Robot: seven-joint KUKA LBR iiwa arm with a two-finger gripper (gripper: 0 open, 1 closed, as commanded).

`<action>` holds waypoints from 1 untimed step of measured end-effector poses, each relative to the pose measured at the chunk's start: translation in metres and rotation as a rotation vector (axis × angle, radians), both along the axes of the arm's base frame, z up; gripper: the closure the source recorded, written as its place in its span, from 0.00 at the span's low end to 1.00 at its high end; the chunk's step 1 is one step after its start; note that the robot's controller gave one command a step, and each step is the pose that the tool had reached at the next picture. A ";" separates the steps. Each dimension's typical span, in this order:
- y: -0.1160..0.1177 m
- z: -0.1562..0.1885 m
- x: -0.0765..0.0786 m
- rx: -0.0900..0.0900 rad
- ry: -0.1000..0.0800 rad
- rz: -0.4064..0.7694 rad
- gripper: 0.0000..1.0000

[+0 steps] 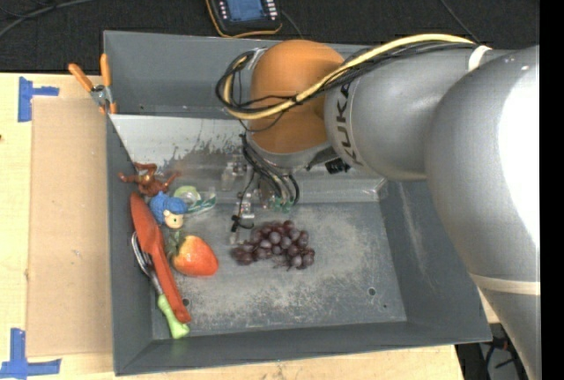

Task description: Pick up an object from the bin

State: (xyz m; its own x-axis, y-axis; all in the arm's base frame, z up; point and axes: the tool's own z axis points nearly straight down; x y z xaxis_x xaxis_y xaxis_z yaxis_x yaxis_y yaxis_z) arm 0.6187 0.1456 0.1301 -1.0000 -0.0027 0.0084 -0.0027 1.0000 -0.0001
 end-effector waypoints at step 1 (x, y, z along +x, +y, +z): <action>-0.001 0.004 0.002 0.001 -0.007 -0.006 0.00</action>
Offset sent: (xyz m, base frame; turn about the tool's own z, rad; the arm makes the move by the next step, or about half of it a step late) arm -0.0230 -0.0801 -0.0601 0.0276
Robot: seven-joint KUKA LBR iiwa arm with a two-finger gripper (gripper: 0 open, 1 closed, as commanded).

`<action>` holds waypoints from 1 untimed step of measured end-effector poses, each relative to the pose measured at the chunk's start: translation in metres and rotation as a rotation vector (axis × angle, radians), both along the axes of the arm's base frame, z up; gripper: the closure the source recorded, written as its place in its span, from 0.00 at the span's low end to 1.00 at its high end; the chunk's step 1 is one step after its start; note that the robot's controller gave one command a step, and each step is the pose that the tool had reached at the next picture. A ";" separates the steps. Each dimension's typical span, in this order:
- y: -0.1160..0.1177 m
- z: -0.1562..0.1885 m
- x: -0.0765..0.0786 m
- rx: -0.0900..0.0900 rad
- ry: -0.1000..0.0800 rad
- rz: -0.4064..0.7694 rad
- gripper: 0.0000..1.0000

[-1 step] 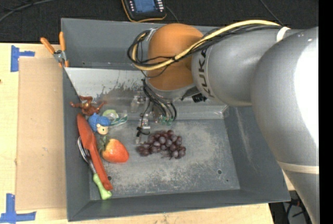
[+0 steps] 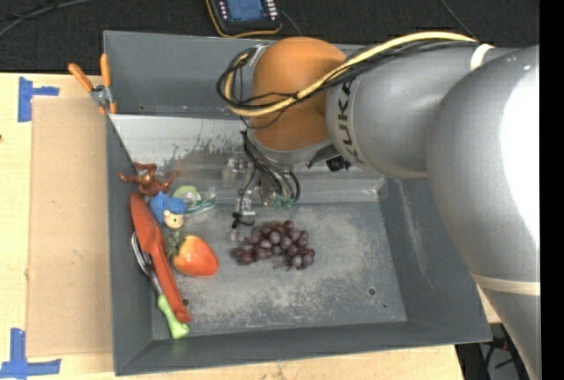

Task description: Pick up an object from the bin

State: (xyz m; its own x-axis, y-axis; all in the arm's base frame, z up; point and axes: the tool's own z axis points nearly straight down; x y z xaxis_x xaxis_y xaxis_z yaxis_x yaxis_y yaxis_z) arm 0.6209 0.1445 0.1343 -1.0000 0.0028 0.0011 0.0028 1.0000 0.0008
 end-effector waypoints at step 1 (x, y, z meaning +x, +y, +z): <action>-0.079 -0.063 -0.024 0.001 0.000 -0.025 0.00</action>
Offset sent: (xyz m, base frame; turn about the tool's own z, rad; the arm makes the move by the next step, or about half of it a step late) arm -0.0205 -0.0920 -0.0133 0.0343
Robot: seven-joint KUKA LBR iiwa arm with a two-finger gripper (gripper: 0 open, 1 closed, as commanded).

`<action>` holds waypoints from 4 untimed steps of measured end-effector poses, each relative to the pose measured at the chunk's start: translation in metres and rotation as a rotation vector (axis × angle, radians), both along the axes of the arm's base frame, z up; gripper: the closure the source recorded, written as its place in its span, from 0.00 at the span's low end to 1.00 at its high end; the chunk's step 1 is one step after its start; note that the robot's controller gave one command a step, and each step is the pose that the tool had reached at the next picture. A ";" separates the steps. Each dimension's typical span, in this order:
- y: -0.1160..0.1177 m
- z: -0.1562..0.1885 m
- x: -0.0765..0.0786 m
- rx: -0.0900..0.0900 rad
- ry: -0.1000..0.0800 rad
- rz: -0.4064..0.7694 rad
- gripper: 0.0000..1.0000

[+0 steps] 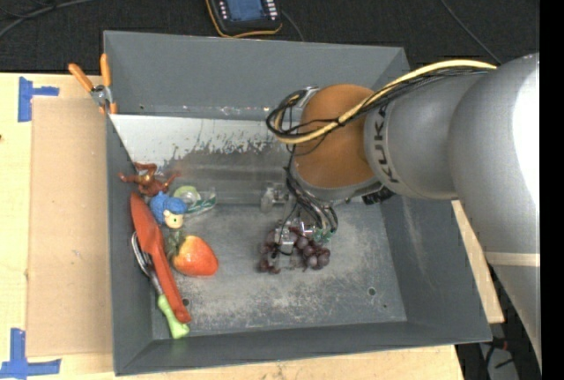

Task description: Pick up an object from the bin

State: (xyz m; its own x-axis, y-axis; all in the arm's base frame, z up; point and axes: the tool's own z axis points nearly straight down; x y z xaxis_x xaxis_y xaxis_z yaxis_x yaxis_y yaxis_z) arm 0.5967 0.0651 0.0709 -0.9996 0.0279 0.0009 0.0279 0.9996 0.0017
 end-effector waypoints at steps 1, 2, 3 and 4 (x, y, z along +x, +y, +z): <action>-0.012 0.050 0.004 0.004 -0.010 -0.012 0.00; -0.030 0.028 -0.008 0.000 0.005 -0.214 0.00; -0.029 -0.001 -0.015 0.006 -0.006 -0.138 0.00; -0.031 0.001 -0.013 0.003 -0.006 -0.118 1.00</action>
Offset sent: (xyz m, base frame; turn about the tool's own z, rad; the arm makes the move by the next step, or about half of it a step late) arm -0.0073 -0.0286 0.0291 0.2136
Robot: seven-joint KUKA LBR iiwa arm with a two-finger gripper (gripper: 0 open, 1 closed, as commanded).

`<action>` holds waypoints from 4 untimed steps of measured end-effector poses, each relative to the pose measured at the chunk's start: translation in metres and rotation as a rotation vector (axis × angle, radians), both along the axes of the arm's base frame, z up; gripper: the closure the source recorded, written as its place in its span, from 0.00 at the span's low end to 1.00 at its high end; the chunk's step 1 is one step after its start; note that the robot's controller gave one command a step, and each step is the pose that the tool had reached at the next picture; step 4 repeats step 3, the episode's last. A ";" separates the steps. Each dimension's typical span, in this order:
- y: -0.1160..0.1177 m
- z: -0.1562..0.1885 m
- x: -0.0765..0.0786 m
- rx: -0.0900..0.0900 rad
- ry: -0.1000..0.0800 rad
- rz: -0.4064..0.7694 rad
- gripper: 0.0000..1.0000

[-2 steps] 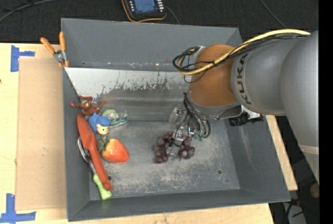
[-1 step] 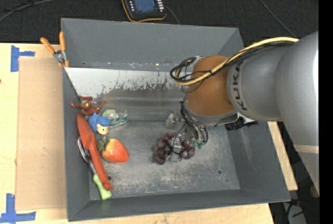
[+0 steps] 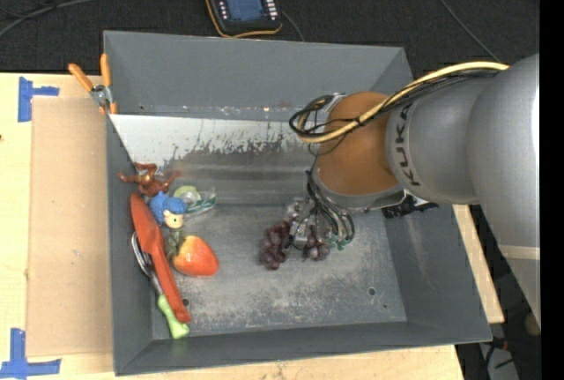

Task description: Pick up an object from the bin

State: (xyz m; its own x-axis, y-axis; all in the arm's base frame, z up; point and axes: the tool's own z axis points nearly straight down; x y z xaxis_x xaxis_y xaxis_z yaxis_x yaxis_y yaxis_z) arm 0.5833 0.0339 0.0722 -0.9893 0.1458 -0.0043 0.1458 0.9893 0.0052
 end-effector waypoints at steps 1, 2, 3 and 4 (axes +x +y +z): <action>0.000 0.000 0.000 0.000 0.000 -0.001 1.00; 0.000 0.018 -0.002 0.000 0.005 -0.001 1.00; 0.000 0.047 -0.003 0.001 0.009 -0.002 1.00; 0.000 0.047 -0.003 0.001 0.009 -0.002 1.00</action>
Offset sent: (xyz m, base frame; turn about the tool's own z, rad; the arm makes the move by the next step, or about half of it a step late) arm 0.0000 0.0000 0.0446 0.0002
